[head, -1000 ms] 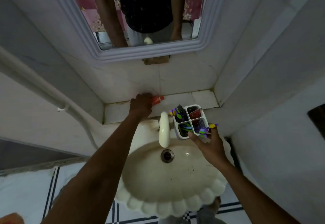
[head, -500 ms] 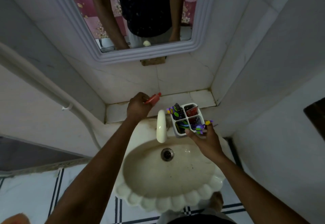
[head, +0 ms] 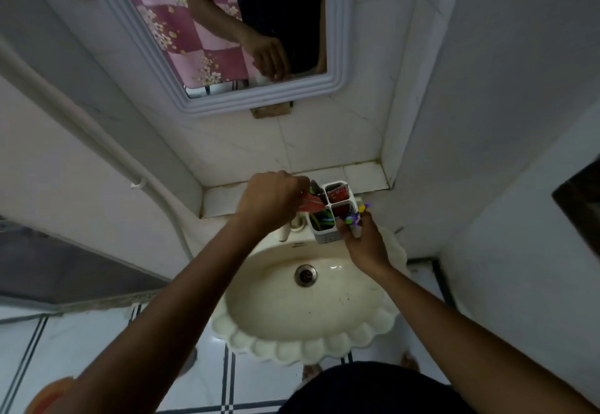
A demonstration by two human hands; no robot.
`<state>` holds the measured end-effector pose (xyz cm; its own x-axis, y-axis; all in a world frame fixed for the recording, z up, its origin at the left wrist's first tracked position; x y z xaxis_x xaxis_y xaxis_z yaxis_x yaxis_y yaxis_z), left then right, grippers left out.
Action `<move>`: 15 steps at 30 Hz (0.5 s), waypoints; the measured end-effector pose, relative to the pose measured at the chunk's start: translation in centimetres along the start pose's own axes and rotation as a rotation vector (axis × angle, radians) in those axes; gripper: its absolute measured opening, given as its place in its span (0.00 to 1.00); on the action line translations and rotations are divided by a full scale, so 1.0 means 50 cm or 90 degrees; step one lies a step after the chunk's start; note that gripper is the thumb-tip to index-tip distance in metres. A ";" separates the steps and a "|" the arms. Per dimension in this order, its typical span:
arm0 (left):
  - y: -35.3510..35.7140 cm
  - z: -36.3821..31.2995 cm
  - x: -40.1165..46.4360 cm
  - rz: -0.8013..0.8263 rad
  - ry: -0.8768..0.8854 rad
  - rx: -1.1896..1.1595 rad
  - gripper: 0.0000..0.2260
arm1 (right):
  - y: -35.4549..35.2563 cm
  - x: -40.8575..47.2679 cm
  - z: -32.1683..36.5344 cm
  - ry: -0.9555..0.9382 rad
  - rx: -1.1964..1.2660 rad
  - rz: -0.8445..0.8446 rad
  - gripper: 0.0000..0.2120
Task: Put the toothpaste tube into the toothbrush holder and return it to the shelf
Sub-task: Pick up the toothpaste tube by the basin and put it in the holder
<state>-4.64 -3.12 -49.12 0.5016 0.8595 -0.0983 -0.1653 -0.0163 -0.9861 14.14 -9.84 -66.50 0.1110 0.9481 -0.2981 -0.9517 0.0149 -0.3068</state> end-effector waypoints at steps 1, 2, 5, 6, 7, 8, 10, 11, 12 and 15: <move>0.005 -0.017 0.000 0.005 0.018 0.048 0.09 | -0.002 -0.002 0.003 0.003 -0.006 0.006 0.26; 0.011 -0.032 0.002 0.013 0.036 0.085 0.10 | -0.005 -0.005 0.005 0.003 -0.011 0.014 0.27; 0.026 -0.059 0.016 0.012 0.063 0.135 0.14 | -0.014 -0.006 0.013 0.000 -0.026 0.026 0.29; 0.029 -0.065 0.020 0.002 0.063 0.130 0.13 | -0.016 -0.006 0.015 0.001 -0.032 0.029 0.29; 0.032 -0.068 0.023 -0.007 0.059 0.115 0.13 | -0.019 -0.007 0.016 0.001 -0.036 0.032 0.30; 0.035 -0.069 0.024 -0.011 0.050 0.090 0.13 | -0.020 -0.008 0.018 0.000 -0.040 0.035 0.30; 0.045 -0.069 0.026 -0.008 0.027 0.028 0.15 | -0.024 -0.009 0.019 -0.002 -0.046 0.040 0.30; 0.053 -0.068 0.027 -0.001 0.021 0.005 0.15 | -0.025 -0.009 0.020 -0.001 -0.051 0.044 0.29; 0.061 -0.069 0.030 0.009 0.019 -0.011 0.15 | -0.026 -0.009 0.020 0.002 -0.056 0.047 0.29; 0.090 -0.074 0.037 0.063 -0.003 -0.048 0.13 | -0.028 -0.007 0.019 0.012 -0.077 0.048 0.28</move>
<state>-1.30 -3.48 -54.22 0.4816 0.8546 -0.1944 -0.1489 -0.1388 -0.9791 15.16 -9.90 -65.08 0.0472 0.9392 -0.3402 -0.9161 -0.0951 -0.3896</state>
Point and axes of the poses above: each hand's wrist, its own x-axis towards the middle knuckle, its own y-axis out of the palm, z = x × y, the point moved 3 cm from there along x, towards the middle knuckle, and after that the axes turned 8 degrees about z, right-handed, at the moved point
